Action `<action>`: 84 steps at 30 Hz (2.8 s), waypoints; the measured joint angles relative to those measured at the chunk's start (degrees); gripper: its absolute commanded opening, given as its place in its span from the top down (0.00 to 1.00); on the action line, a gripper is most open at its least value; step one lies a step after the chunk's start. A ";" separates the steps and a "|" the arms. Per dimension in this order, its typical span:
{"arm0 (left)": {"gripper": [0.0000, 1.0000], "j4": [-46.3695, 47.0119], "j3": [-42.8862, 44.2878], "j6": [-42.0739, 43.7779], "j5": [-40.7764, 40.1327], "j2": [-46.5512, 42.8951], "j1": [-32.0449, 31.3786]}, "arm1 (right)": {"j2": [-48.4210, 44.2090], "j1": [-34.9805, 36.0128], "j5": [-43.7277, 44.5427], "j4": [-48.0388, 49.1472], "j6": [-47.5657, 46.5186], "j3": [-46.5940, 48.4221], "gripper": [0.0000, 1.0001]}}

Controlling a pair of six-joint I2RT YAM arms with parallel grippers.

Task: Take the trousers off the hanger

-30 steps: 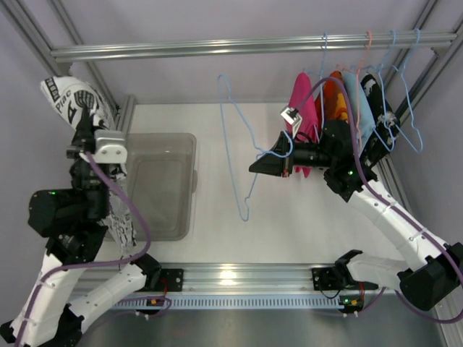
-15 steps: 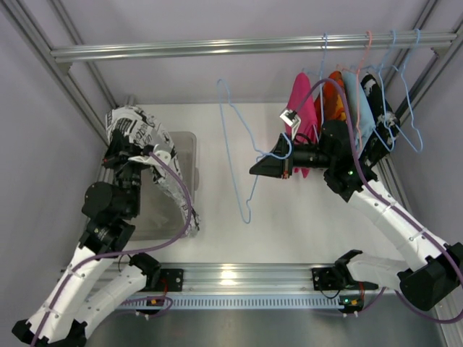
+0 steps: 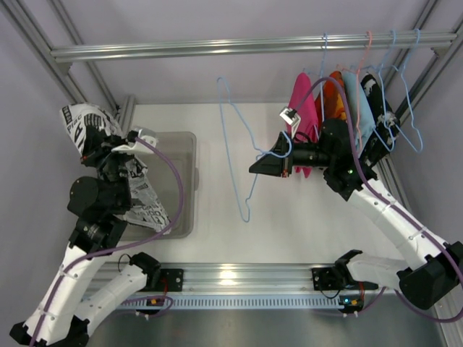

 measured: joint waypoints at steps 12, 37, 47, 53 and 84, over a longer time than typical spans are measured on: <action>1.00 -18.84 -8.37 -15.21 2.38 23.71 14.32 | 0.31 -0.02 -0.02 -0.20 0.00 0.59 1.00; 0.01 -59.80 15.98 -49.57 69.99 12.98 21.68 | -0.83 0.17 7.96 0.15 9.68 0.33 1.00; 0.03 -49.57 17.11 -62.82 65.22 23.45 -0.22 | 5.99 3.37 28.13 -6.01 23.21 2.25 1.00; 0.06 -44.72 17.79 -65.00 56.02 26.34 -7.87 | 7.17 5.92 35.89 -7.56 28.22 3.63 1.00; 1.00 -37.05 17.81 -69.66 33.97 37.75 -17.35 | 7.63 6.34 37.48 -4.22 31.50 3.39 0.01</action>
